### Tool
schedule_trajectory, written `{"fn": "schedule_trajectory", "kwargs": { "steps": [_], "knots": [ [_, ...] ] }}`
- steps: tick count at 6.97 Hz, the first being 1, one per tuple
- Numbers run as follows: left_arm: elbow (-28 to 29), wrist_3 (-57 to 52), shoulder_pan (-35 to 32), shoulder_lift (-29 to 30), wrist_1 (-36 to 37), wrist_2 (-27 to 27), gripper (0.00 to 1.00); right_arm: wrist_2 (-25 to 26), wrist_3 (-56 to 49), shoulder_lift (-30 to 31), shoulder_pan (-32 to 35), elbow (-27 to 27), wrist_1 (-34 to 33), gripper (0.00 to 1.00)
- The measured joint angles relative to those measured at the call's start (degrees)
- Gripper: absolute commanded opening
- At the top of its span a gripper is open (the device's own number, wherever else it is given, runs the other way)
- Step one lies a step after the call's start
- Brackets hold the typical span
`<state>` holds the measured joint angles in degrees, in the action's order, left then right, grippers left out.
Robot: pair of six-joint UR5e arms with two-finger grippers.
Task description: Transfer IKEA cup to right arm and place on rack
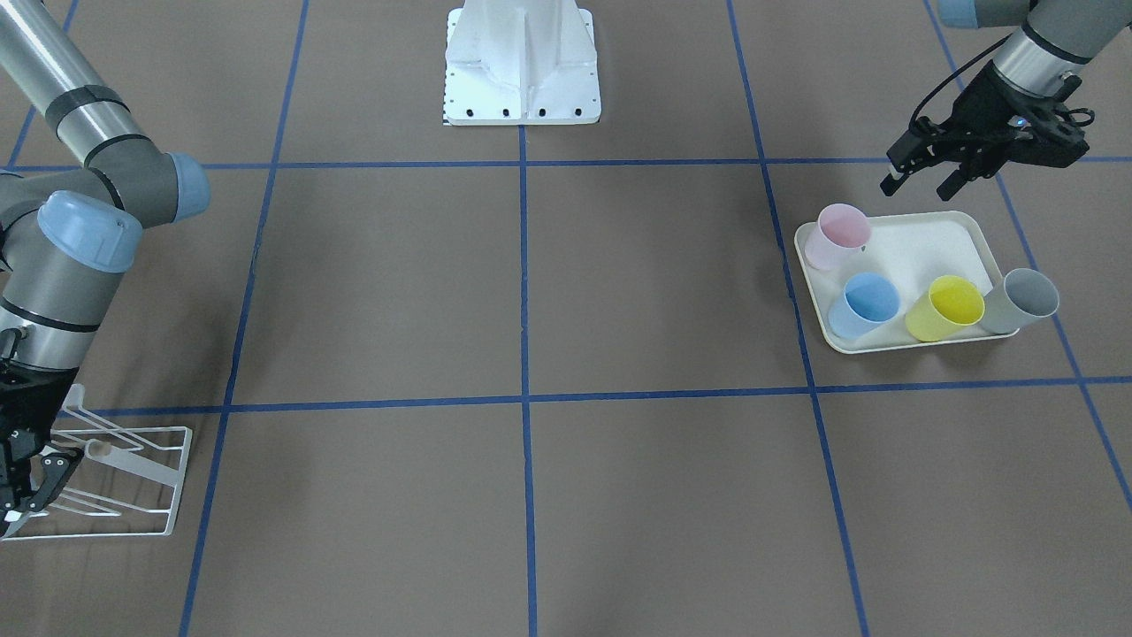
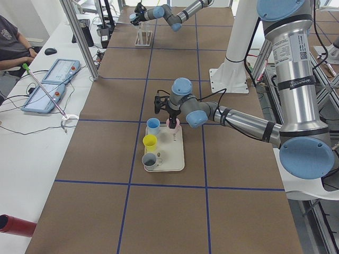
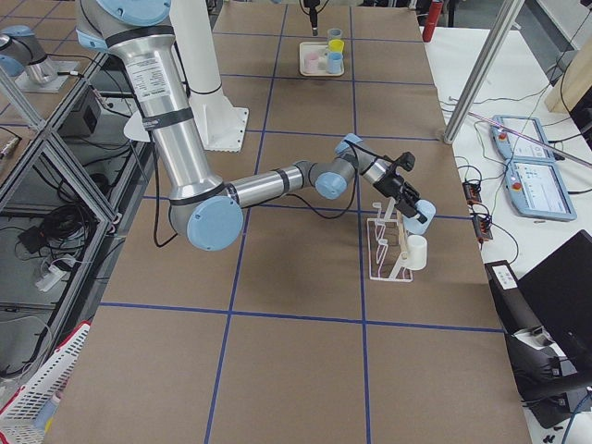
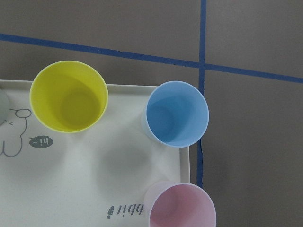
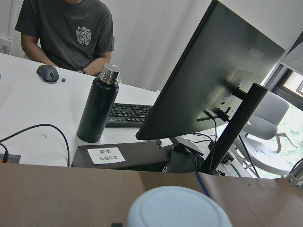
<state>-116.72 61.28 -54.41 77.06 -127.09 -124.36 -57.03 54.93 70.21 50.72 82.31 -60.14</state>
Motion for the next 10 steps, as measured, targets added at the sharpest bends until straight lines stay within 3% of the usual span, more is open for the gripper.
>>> {"fn": "schedule_trajectory", "kwargs": {
  "steps": [6, 7, 8, 10],
  "knots": [
    [0.08, 0.01, -0.04, 0.43, 0.0, 0.0, 1.0, 0.0, -0.02, 1.15, 0.17, -0.39, 0.02, 0.0],
    [0.09, 0.01, -0.03, 0.45, 0.0, 0.0, 1.0, 0.01, -0.01, 1.29, 0.17, -0.38, 0.02, 0.63],
    [0.07, 0.04, -0.05, 0.45, 0.0, 0.0, 1.0, 0.04, -0.01, 1.38, 0.17, -0.37, 0.01, 0.99],
    [0.06, 0.0, -0.08, 0.41, 0.0, 0.0, 1.0, 0.08, 0.06, 1.37, 0.17, -0.2, 0.02, 1.0]
  ]
}}
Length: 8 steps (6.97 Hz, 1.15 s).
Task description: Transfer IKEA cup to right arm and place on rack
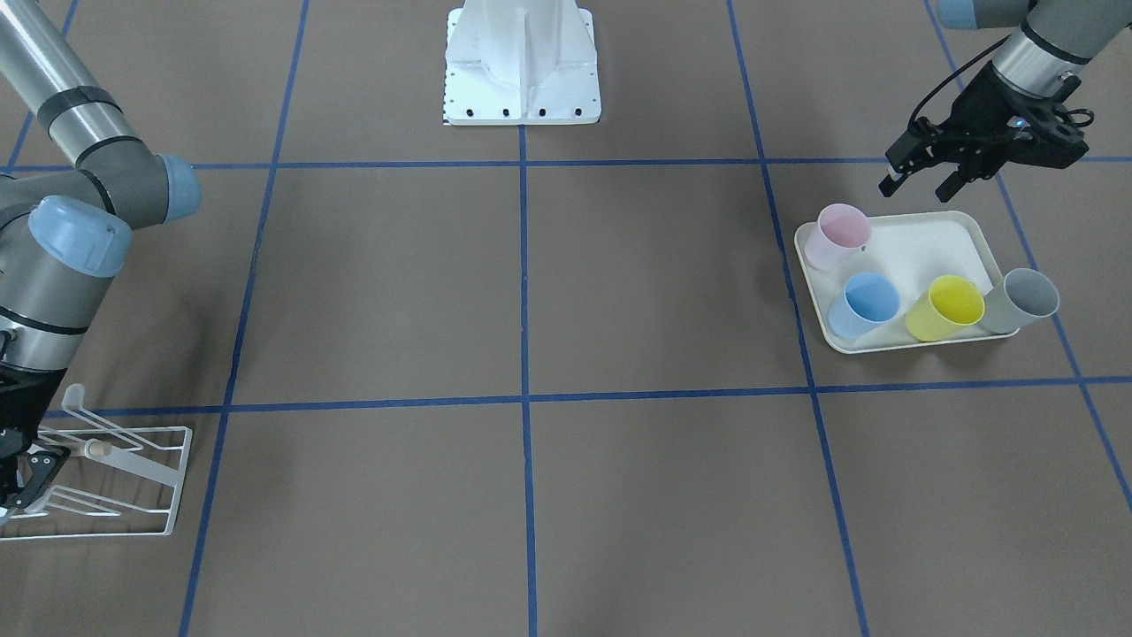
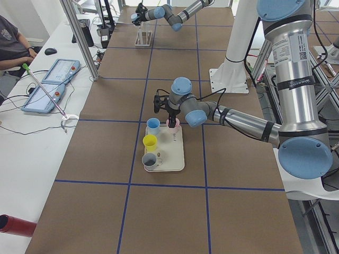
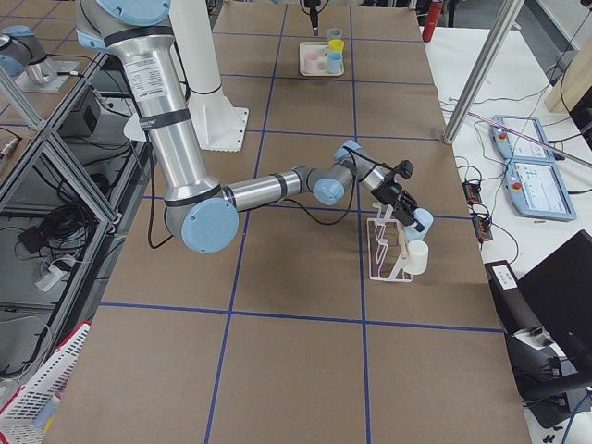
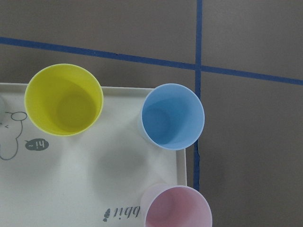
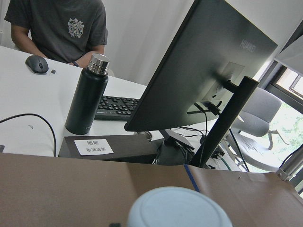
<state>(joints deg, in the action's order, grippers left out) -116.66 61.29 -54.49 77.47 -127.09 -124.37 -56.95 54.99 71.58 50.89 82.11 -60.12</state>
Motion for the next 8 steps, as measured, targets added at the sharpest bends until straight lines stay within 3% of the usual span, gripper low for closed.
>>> {"fn": "schedule_trajectory", "kwargs": {
  "steps": [6, 8],
  "knots": [
    [0.13, 0.06, -0.01, 0.12, 0.0, 0.0, 1.0, 0.0, -0.47, -0.29, 2.38, 1.33, 0.09, 1.0],
    [-0.03, 0.06, -0.1, 0.12, 0.0, 0.0, 1.0, -0.02, -0.55, -0.51, 4.78, 3.97, 0.07, 1.0]
  ]
}}
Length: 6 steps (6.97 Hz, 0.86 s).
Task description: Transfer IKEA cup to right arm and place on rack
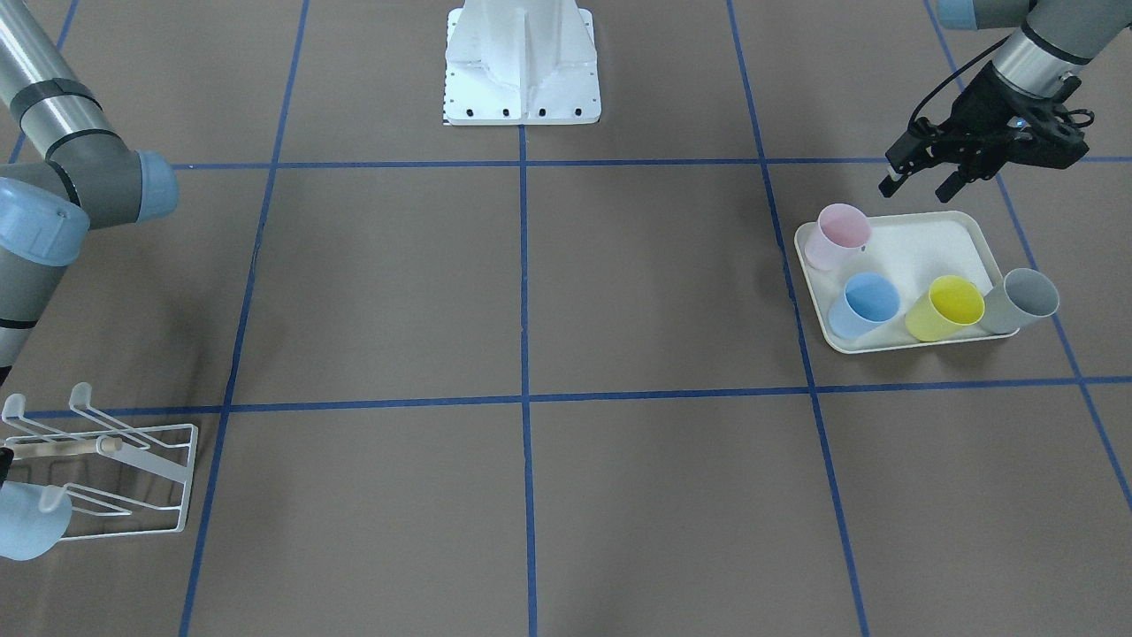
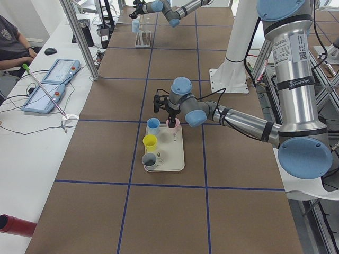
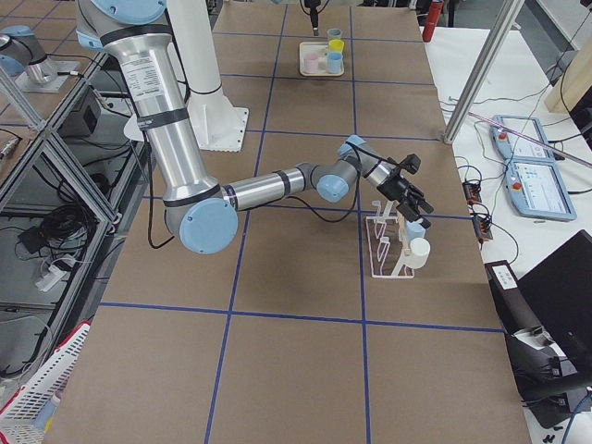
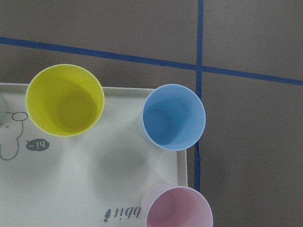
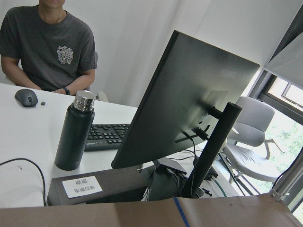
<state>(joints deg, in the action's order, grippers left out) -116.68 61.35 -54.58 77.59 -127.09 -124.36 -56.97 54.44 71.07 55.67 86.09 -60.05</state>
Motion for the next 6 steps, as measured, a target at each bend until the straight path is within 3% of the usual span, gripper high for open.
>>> {"fn": "schedule_trajectory", "kwargs": {
  "steps": [3, 6],
  "knots": [
    [0.04, -0.02, -0.08, -0.09, 0.0, 0.0, 1.0, -2.61, 2.91, -0.26, 2.53, 8.31, -0.05, 1.0],
    [0.36, 0.02, 0.09, -0.41, 0.28, 0.15, 1.0, -5.66, 12.45, -0.8, 2.6, 16.66, 0.02, 1.0]
  ]
}}
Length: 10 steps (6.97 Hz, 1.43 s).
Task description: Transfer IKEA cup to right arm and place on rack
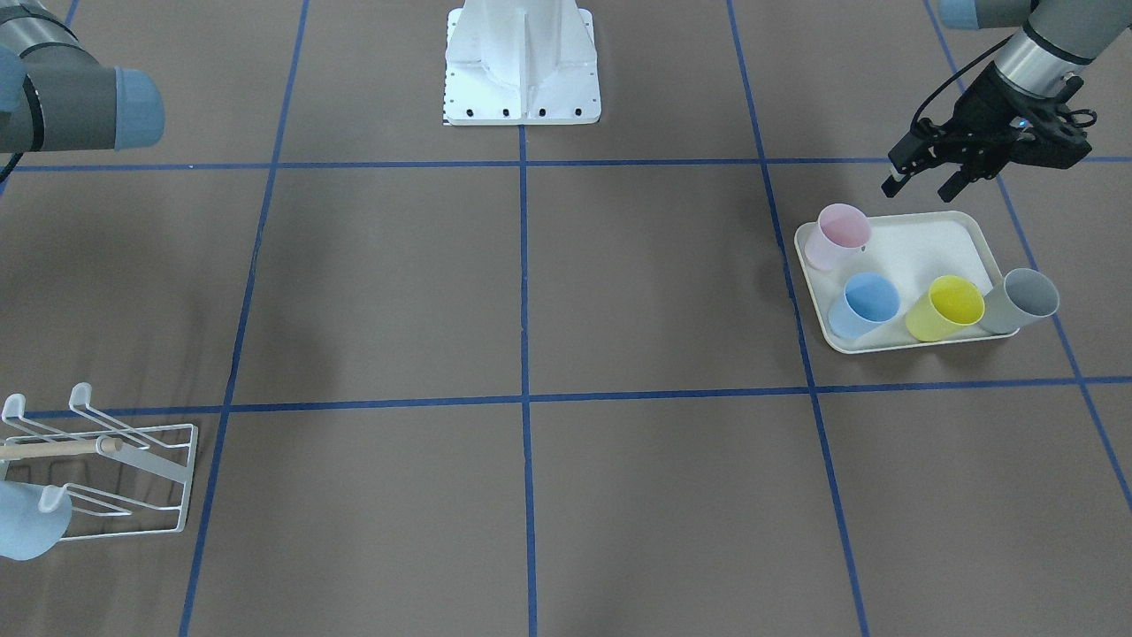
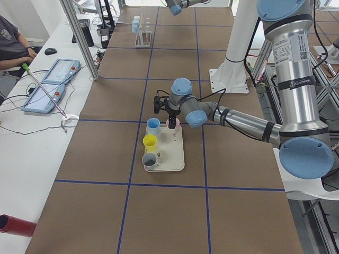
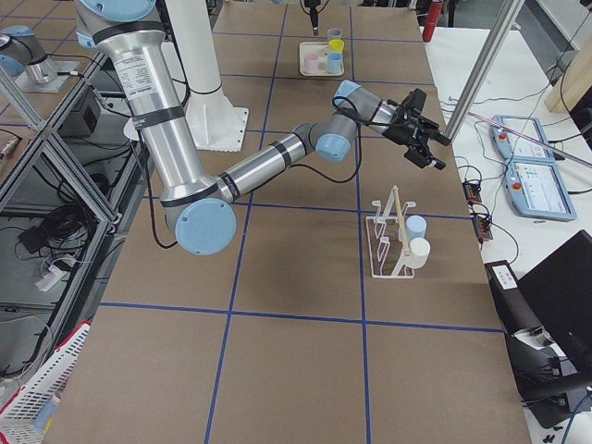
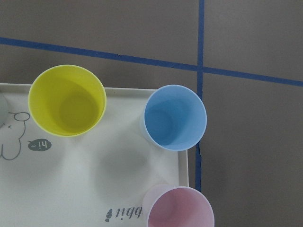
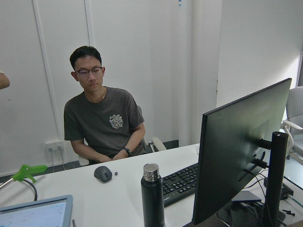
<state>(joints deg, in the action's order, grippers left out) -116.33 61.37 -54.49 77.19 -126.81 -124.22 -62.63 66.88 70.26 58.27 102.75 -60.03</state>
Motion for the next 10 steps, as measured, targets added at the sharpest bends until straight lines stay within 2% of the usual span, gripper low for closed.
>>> {"fn": "schedule_trajectory", "kwargs": {
  "steps": [4, 8, 9, 10],
  "knots": [
    [5.36, 0.56, 2.21, 1.83, 0.16, 0.71, 1.0, -6.62, 12.82, -0.71, -2.48, 8.55, 0.12, 1.0],
    [6.2, 0.82, 6.57, 2.29, 0.62, 2.27, 0.99, -7.54, 21.22, -2.92, -5.75, 10.15, 1.37, 1.0],
    [6.73, 0.85, 7.37, 3.01, 1.37, 2.84, 0.93, -7.69, 21.87, -2.96, -6.04, 10.14, 2.74, 1.0],
    [7.43, 0.84, 7.7, 4.03, 2.29, 3.09, 0.83, -7.84, 22.12, -3.0, -6.22, 10.14, 3.44, 1.0]
  ]
}}
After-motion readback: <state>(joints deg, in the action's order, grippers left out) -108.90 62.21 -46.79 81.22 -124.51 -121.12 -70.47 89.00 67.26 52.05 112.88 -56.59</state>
